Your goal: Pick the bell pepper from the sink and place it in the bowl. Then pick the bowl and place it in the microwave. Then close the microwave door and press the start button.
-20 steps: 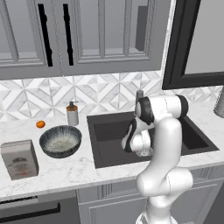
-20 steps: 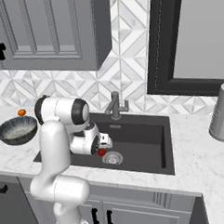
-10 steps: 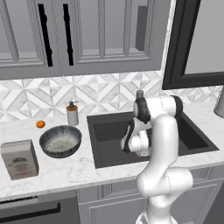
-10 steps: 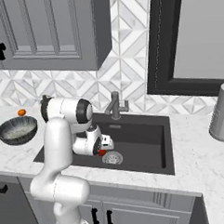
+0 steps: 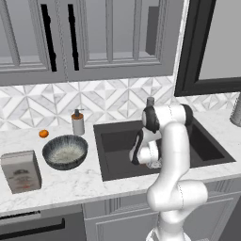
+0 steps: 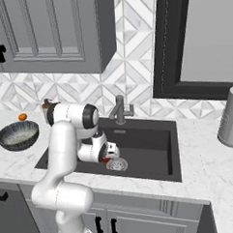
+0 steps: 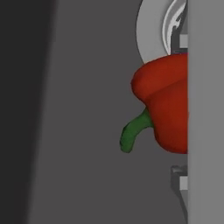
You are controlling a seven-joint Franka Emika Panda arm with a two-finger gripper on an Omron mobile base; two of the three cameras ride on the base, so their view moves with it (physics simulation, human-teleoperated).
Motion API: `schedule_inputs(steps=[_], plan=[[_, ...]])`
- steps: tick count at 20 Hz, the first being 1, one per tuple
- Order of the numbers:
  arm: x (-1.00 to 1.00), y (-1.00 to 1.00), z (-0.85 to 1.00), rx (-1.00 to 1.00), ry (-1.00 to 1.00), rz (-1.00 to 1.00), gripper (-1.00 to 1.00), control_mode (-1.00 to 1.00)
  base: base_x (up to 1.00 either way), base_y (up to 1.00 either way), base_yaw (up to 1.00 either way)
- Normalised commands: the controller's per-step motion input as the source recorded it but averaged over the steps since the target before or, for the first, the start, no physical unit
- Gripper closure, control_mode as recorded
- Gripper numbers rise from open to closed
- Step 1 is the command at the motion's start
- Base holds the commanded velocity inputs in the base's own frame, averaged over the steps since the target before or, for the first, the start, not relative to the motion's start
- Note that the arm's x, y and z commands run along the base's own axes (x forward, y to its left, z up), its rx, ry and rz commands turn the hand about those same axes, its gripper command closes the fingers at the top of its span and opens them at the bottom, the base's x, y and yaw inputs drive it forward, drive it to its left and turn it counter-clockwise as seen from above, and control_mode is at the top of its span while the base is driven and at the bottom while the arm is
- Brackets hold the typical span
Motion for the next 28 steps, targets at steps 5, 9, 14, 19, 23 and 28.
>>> schedule_inputs(steps=[5,9,14,19,23,28], plan=[[0.0,0.0,-0.22,0.0,0.03,-0.01,1.0,-1.0,0.0,0.0,0.0],[-0.06,0.04,-0.03,0.0,0.0,0.0,1.0,-1.0,0.0,0.0,0.0],[-0.66,0.3,0.84,0.0,-0.03,-0.02,1.0,-1.0,0.0,0.0,0.0],[-0.69,0.38,1.0,0.09,-0.09,0.0,1.0,-1.0,0.0,0.0,0.0],[-0.53,0.33,1.0,0.18,-0.15,0.0,1.0,-1.0,0.0,0.0,0.0],[-0.19,0.02,1.0,0.23,-0.25,0.0,1.0,-1.0,0.0,0.0,0.0]])
